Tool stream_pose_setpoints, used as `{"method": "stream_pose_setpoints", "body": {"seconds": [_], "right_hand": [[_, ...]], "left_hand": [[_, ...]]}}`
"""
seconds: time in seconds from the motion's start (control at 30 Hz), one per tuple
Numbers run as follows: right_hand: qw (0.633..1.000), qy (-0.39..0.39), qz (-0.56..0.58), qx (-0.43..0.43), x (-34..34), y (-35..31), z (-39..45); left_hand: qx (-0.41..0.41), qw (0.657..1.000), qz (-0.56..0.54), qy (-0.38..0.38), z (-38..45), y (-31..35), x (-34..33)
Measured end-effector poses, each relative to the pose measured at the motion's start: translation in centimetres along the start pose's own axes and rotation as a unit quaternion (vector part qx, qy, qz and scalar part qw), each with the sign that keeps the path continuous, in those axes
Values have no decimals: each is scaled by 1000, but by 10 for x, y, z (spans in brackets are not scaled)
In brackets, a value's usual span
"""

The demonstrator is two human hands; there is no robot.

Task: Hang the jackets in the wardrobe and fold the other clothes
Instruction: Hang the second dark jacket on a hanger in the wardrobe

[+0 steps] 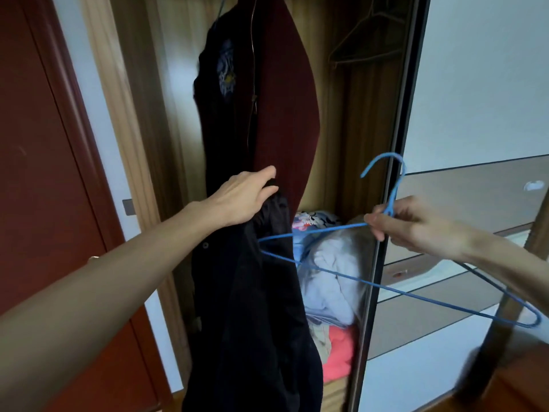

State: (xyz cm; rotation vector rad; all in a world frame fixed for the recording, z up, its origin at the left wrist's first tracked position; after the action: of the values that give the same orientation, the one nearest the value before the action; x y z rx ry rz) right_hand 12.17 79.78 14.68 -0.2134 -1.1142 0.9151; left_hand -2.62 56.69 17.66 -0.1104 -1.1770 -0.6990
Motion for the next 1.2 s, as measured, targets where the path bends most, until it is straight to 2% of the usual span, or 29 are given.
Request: {"method": "stream_pose_setpoints", "body": {"seconds": [0.07,0.13,0.27,0.43,0.6,0.77,0.83,0.9,1.0,1.1,1.2], "right_hand": [[997,-2,-75,15,-12,0,9],[997,29,-76,5,-22,4,17],[993,113,23,-33,-48,9,30],[971,190,127,-73,-76,17,34],[952,242,181,-49,-87,25,29],[927,306,217,-22,-86,36,15],[918,322,230,-17,-85,42,10],[923,318,218,1,-85,42,9],[932,292,213,21,-87,36,11],[938,253,236,21,-88,33,14],[934,199,297,-3,-85,33,18]], "left_hand": [[-73,996,45,25,-7,20,5],[-105,990,90,33,-11,37,8],[-118,985,122,25,-21,63,0],[-89,982,164,24,-37,80,-17],[-37,996,75,-3,-43,74,-23],[-55,988,-73,-125,-54,63,-23],[-86,992,-33,-85,-53,56,-15],[-116,993,16,-35,-50,52,-13],[-118,991,34,-50,-45,49,-27],[-151,983,106,-6,-46,47,-37],[-139,988,56,26,-45,43,-37]]}}
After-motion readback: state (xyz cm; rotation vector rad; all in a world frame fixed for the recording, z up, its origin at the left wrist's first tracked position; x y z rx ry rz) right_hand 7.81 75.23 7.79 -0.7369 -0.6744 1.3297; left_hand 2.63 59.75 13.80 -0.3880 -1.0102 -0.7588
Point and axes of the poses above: each hand's wrist, its own z-axis towards the middle knuckle, its own x-axis out of the back of the hand, y = z × x, the point moved 7 cm from there along z, towards the middle knuckle, and after that the axes turned 14 degrees about x, right-handed, at the moved point
